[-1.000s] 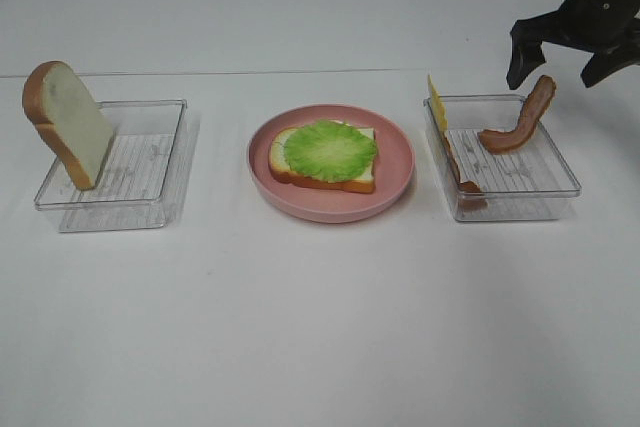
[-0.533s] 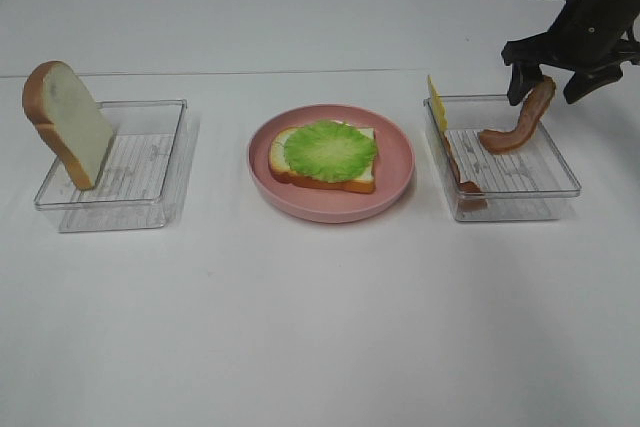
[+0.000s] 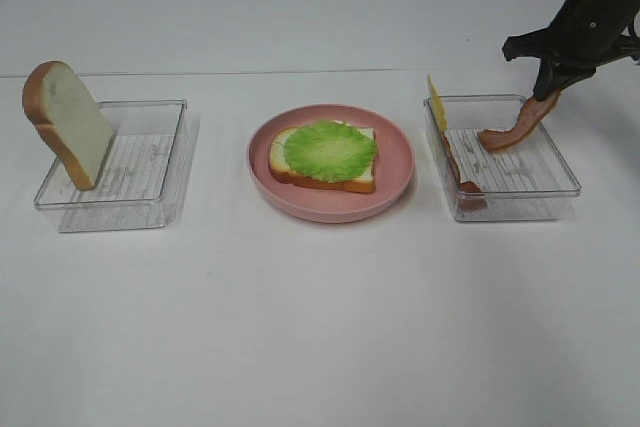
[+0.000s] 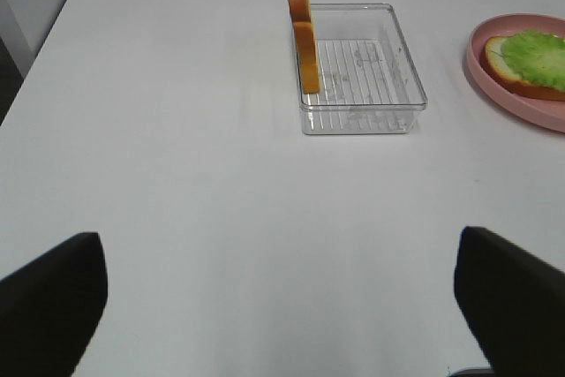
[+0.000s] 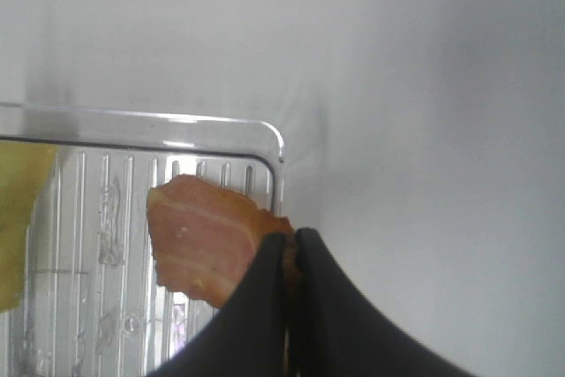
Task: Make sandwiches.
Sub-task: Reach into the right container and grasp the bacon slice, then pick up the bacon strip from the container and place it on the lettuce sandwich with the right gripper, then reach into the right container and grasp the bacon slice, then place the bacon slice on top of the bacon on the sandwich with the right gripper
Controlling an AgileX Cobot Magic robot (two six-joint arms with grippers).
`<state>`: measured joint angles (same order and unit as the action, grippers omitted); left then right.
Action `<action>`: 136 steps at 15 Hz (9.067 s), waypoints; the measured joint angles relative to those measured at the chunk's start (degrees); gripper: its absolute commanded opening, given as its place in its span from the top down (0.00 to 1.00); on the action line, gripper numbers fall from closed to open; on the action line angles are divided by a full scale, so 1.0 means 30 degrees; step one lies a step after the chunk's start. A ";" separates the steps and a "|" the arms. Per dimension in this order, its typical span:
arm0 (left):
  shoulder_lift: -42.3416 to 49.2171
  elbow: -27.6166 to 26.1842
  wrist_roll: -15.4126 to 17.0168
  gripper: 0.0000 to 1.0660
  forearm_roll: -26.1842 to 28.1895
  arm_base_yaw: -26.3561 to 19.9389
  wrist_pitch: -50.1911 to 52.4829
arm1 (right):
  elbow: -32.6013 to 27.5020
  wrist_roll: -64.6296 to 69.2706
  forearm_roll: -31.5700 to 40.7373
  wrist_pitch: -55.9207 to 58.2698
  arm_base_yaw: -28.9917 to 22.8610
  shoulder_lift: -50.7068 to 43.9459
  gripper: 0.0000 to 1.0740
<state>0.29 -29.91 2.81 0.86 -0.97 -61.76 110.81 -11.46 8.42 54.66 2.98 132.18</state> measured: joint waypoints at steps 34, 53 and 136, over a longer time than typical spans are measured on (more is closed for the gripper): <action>0.0000 0.0000 0.0000 0.05 0.0000 0.0000 0.0000 | 0.2235 0.1528 -0.0306 0.0879 -1.2930 -0.1929 1.00; 0.0000 0.0000 0.0000 0.05 0.0000 0.0000 0.0000 | 0.2235 0.2903 -0.6952 -0.1681 -1.1364 0.1833 1.00; 0.0000 0.0000 0.0000 0.05 0.0000 0.0000 0.0000 | -0.0554 0.4488 -0.4927 0.5042 -0.8403 -0.6914 1.00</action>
<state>0.29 -29.91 2.81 0.86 -0.97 -61.76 109.15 2.01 -6.36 69.79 -22.23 111.44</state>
